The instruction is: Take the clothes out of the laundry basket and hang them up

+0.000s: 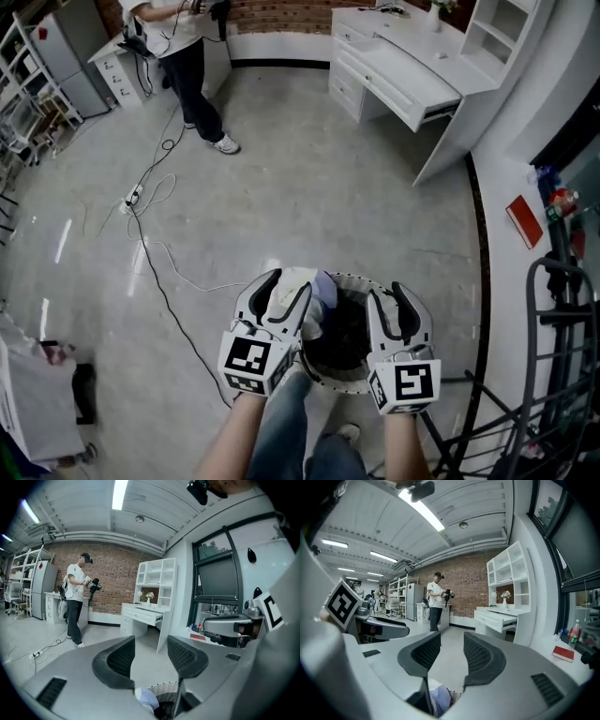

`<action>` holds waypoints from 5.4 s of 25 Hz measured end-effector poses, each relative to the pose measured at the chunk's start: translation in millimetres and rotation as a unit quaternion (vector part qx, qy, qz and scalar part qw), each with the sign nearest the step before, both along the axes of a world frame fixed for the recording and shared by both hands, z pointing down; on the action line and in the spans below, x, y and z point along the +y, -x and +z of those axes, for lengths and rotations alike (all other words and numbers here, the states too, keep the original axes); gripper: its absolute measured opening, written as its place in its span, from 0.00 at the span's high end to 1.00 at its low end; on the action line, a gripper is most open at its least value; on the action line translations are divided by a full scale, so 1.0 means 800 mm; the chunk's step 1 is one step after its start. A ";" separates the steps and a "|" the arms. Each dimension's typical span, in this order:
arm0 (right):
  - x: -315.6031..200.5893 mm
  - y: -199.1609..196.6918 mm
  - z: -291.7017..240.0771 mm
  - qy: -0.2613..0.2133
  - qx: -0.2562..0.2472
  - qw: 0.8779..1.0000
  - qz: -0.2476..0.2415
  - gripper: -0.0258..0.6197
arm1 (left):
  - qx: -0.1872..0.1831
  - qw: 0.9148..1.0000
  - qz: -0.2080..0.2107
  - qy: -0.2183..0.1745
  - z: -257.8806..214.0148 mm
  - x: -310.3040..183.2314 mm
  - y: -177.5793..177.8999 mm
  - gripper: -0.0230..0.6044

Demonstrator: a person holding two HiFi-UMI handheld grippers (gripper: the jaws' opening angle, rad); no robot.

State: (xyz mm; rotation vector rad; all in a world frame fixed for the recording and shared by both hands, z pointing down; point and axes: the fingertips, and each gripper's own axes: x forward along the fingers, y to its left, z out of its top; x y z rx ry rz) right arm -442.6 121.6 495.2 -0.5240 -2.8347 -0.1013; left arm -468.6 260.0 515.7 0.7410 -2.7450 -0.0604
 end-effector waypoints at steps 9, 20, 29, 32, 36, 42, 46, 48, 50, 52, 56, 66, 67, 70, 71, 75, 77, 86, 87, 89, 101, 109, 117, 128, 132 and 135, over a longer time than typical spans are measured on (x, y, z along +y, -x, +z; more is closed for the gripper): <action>0.021 0.061 0.214 -0.012 0.056 0.998 -0.041 0.75 | 0.034 0.999 -0.018 0.011 0.199 0.003 0.062 0.61; 0.055 0.068 0.444 -0.024 0.130 0.987 -0.094 0.75 | 0.086 0.996 -0.012 0.029 0.393 -0.002 0.066 0.61; 0.077 0.059 0.541 -0.036 0.184 0.972 -0.140 0.67 | 0.102 0.994 -0.010 0.032 0.447 -0.002 0.063 0.61; 0.086 0.060 0.556 -0.039 0.194 0.967 -0.158 0.66 | 0.106 0.994 -0.007 0.032 0.455 -0.004 0.064 0.61; 0.101 0.063 0.564 -0.049 0.197 0.961 -0.190 0.71 | 0.109 0.994 -0.006 0.028 0.458 -0.004 0.063 0.61; 0.104 0.055 0.556 -0.041 0.201 0.960 -0.190 0.91 | 0.113 0.993 -0.008 0.026 0.454 0.003 0.057 0.61; 0.084 0.053 0.525 -0.013 0.188 0.969 -0.160 0.92 | 0.114 0.993 -0.010 0.027 0.435 0.008 0.051 0.61; 0.076 0.053 0.497 -0.002 0.178 0.973 -0.148 0.92 | 0.116 0.993 -0.012 0.024 0.420 0.008 0.048 0.61; 0.072 0.052 0.463 0.006 0.165 0.977 -0.138 0.92 | 0.117 0.993 -0.011 0.023 0.401 0.005 0.043 0.61; 0.068 0.050 0.425 0.016 0.150 0.980 -0.130 0.93 | 0.117 0.993 -0.010 0.022 0.379 0.001 0.036 0.61; 0.054 0.049 0.348 0.030 0.121 0.985 -0.120 0.93 | 0.112 0.994 -0.008 0.019 0.327 -0.009 0.024 0.61; -0.015 0.041 0.134 0.032 0.059 0.995 -0.080 0.93 | 0.095 0.995 0.011 0.003 0.165 -0.047 -0.011 0.61; -0.023 0.040 0.113 0.033 0.053 0.995 -0.073 0.93 | 0.095 0.995 0.015 0.001 0.151 -0.052 -0.014 0.61; -0.043 0.035 0.051 0.034 0.036 0.997 -0.062 0.93 | 0.093 0.995 0.032 0.004 0.109 -0.071 -0.024 0.61; -0.048 0.032 0.030 0.034 0.030 0.997 -0.060 0.93 | 0.091 0.995 0.039 0.007 0.095 -0.077 -0.028 0.61; -0.064 0.019 -0.052 0.031 0.001 0.998 -0.046 0.93 | 0.079 0.995 0.064 0.001 0.042 -0.099 -0.040 0.61; -0.070 0.009 -0.088 0.032 -0.012 0.999 -0.038 0.93 | 0.073 0.994 0.081 0.000 0.018 -0.112 -0.049 0.61; -0.094 -0.034 -0.234 0.050 -0.074 0.996 -0.019 0.93 | 0.070 0.987 0.148 0.007 -0.024 -0.171 -0.093 0.61; -0.096 -0.038 -0.248 0.051 -0.083 0.995 -0.019 0.93 | 0.070 0.986 0.154 0.010 -0.023 -0.177 -0.097 0.61; -0.100 -0.046 -0.275 0.052 -0.101 0.993 -0.020 0.93 | 0.066 0.984 0.164 0.016 -0.023 -0.190 -0.099 0.61; -0.121 -0.091 -0.351 0.055 -0.151 0.987 0.004 0.92 | 0.064 0.967 0.246 0.029 -0.010 -0.267 -0.111 0.75; -0.177 -0.126 -0.349 0.058 -0.153 0.985 0.054 0.92 | 0.063 0.954 0.289 0.041 -0.018 -0.297 -0.138 0.92; -0.239 -0.177 -0.339 0.049 -0.151 0.978 0.134 0.92 | 0.038 0.958 0.284 0.018 -0.080 -0.294 -0.137 0.92; -0.363 -0.290 -0.322 0.020 -0.147 0.957 0.251 0.92 | -0.064 0.941 0.331 -0.032 -0.245 -0.404 -0.184 0.92; -0.405 -0.344 -0.331 0.005 -0.156 0.941 0.301 0.92 | -0.090 0.924 0.368 -0.053 -0.298 -0.461 -0.222 0.92; -0.426 -0.383 -0.341 -0.002 -0.166 0.926 0.339 0.92 | -0.102 0.907 0.401 -0.073 -0.329 -0.494 -0.254 0.92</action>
